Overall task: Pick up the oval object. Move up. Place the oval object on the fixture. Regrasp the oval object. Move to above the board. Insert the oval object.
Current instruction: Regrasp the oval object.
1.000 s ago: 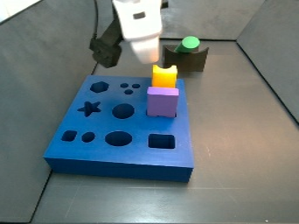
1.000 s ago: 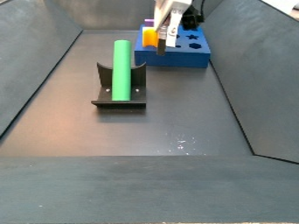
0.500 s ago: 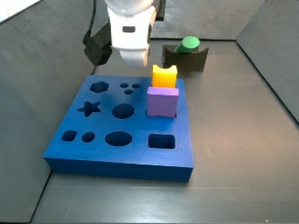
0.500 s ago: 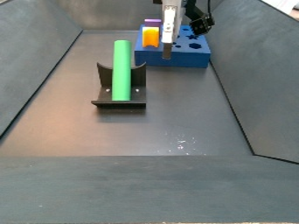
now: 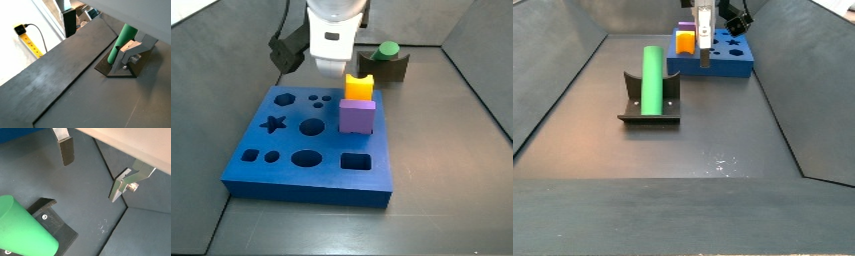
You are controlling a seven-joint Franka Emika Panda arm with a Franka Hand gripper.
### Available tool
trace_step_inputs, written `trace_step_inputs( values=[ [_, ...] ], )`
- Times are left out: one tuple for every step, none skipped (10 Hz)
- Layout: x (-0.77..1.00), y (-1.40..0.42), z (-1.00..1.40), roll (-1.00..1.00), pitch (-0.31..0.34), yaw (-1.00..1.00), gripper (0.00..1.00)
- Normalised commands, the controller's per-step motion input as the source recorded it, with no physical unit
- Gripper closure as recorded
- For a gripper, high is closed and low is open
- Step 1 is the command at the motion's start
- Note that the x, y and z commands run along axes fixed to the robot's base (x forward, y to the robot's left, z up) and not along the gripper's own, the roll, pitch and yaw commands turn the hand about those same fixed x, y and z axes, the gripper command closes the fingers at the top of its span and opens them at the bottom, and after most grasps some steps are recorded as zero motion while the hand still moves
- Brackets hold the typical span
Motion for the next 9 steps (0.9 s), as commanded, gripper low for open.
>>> trace_step_inputs(
  values=[
    [0.05,-0.04,0.00,0.07,0.001,0.36,0.00],
    [0.04,-0.04,-0.01,0.07,-0.065,0.29,0.00],
    [0.04,-0.04,-0.01,0.07,-0.082,0.25,0.00],
    [1.00,-0.02,0.00,0.11,-0.102,0.19,0.00],
    [1.00,-0.02,-0.01,0.11,-0.096,0.13,0.00],
    [1.00,-0.02,-0.02,0.12,-0.084,0.10,0.00],
    [1.00,-0.02,-0.03,0.13,-0.071,0.05,0.00],
    [1.00,-0.02,-0.03,0.13,-0.060,0.03,0.00],
    [1.00,-0.02,-0.04,0.13,-0.041,0.00,0.00]
  ],
)
